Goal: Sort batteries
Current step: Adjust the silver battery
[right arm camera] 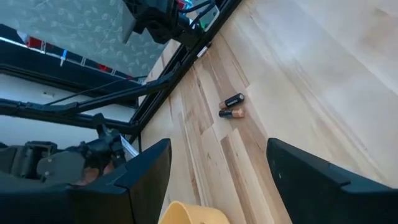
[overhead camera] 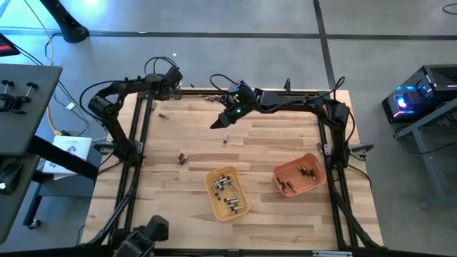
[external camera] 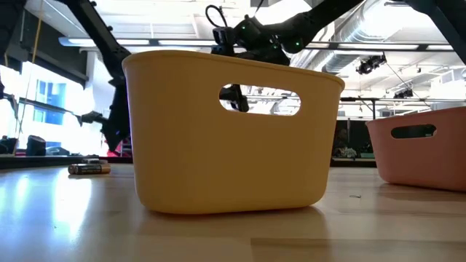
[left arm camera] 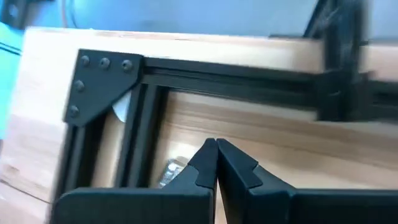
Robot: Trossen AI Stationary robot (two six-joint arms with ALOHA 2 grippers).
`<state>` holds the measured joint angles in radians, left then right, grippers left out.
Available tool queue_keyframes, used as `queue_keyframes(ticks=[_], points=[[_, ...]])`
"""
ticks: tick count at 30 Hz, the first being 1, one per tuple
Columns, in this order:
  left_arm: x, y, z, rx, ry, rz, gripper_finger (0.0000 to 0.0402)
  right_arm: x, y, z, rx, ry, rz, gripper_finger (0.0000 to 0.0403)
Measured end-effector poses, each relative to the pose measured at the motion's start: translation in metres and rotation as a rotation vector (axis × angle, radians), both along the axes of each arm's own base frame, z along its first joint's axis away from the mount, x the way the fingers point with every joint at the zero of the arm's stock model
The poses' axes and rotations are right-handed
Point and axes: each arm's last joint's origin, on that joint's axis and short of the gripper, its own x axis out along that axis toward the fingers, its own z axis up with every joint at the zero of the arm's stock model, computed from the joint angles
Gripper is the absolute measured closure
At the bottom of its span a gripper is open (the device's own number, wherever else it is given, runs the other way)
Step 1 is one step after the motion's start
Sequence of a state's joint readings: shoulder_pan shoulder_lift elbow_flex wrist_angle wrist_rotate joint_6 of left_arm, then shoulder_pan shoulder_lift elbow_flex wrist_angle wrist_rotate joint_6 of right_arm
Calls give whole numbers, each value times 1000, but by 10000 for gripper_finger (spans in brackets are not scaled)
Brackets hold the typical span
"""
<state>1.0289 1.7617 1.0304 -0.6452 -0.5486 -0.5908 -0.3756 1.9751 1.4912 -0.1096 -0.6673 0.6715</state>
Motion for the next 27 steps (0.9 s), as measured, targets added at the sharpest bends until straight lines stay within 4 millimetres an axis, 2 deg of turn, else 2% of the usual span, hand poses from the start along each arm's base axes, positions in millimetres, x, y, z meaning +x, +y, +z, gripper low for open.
queue_keyframes(ticks=[3,5,9,11,15,19,23,25,27], points=[[3,0,4,-138,130,-133,401,0,1,0,-8,-11,28,144],[5,-4,9,-217,197,-164,401,0,1,0,-43,-26,49,144],[17,-4,32,-125,282,-109,401,-2,-4,0,-75,-49,68,144],[15,-7,35,-154,332,-110,401,-5,-12,1,-76,-58,62,144],[7,-9,27,-249,362,-114,401,-12,-29,4,-94,-84,38,144],[10,-5,7,-290,430,-103,401,-17,-40,5,-99,-100,44,144],[9,9,-33,-453,407,-138,401,-19,-42,5,-82,-97,48,144],[14,14,-39,-493,515,-142,401,-19,-41,4,-64,-97,66,144],[21,29,-40,-501,522,-187,401,-19,-39,4,-59,-94,78,144]])
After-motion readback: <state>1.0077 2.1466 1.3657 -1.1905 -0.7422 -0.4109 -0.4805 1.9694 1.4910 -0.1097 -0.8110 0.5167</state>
